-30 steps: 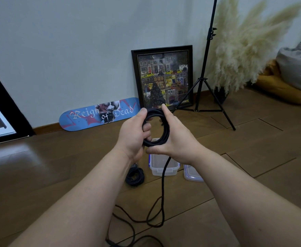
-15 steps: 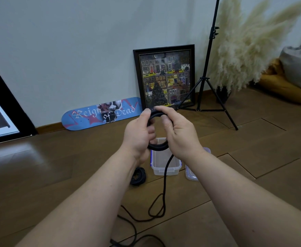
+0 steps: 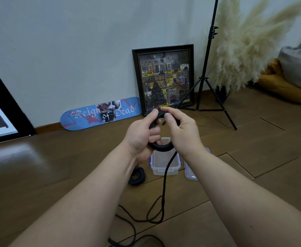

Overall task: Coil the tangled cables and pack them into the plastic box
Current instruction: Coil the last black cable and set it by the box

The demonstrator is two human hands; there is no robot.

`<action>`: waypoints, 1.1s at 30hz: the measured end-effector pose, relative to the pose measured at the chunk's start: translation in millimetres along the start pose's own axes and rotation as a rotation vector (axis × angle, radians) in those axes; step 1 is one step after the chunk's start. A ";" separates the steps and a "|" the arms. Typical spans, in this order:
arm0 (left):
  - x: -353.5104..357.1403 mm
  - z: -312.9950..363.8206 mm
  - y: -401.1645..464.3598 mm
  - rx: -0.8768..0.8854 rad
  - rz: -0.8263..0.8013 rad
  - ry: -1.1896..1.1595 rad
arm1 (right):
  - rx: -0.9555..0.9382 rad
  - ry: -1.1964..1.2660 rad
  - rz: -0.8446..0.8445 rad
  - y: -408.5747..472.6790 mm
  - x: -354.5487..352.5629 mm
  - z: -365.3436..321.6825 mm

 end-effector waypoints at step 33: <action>-43.1 20.1 7.2 0.382 0.242 0.304 | 0.199 -0.060 -0.864 -11.1 10.7 -46.3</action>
Point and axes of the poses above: each hand's wrist, its own y-axis towards the middle knuckle, its own x-axis out of the palm, z = x × y, the point moved 5 cm from there along y, towards the middle knuckle, and after that the axes turned 4 degrees about -x, right-handed, at the moved point
